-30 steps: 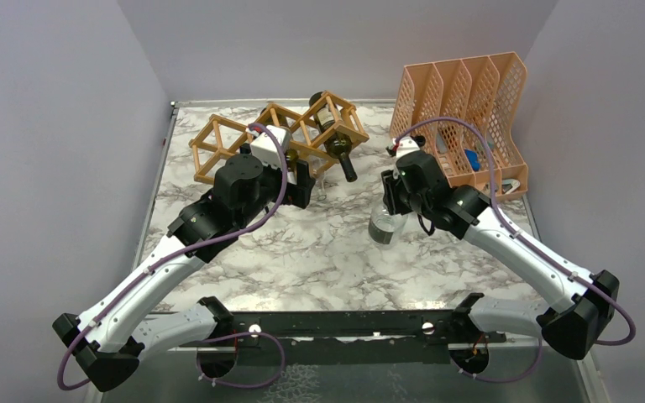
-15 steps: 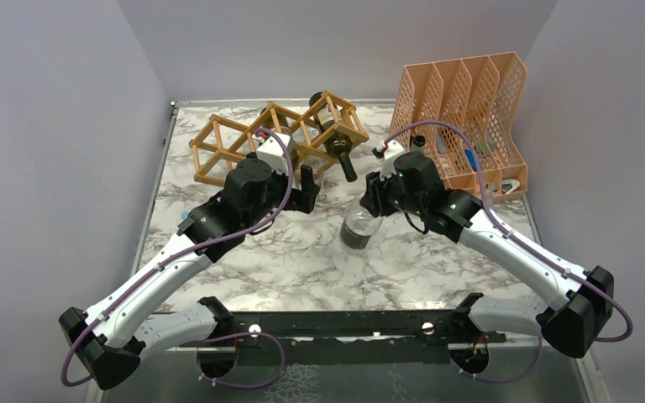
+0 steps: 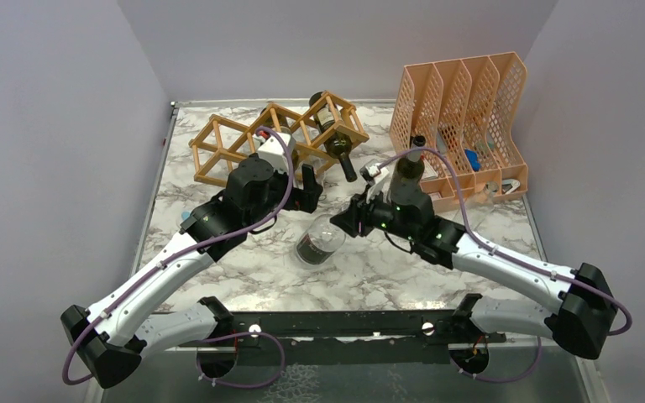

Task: Put the wine bottle on the wine rack

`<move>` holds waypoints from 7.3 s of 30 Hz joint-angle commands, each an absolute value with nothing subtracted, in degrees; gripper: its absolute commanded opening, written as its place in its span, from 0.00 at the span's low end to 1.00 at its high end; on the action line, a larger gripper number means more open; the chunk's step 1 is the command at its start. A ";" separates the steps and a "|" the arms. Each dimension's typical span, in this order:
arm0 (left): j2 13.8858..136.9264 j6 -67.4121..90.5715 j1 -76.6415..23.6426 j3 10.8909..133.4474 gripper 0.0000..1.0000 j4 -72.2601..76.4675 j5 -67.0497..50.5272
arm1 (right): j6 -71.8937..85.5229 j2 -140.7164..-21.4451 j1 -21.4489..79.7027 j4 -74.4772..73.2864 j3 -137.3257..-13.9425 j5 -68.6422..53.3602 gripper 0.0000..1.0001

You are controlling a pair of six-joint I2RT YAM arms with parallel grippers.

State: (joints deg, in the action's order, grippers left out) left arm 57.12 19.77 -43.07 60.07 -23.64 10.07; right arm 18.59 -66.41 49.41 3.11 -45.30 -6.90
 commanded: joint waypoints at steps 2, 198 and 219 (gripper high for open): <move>57.24 20.61 -42.80 59.83 0.99 -22.34 9.70 | 17.99 -60.09 51.46 21.20 -35.24 -9.47 0.01; 38.91 9.40 -39.11 75.50 0.97 -28.92 38.58 | 31.94 -124.34 58.16 -19.41 -125.74 22.23 0.48; 39.53 9.75 -39.16 74.81 0.97 -29.00 38.24 | 31.51 -117.13 58.14 -18.47 -112.15 15.12 0.58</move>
State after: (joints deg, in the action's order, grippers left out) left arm 39.07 9.23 -39.33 75.64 -28.95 39.05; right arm 32.88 -118.56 57.80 -18.98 -113.86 18.41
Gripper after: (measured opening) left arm 0.975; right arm 0.571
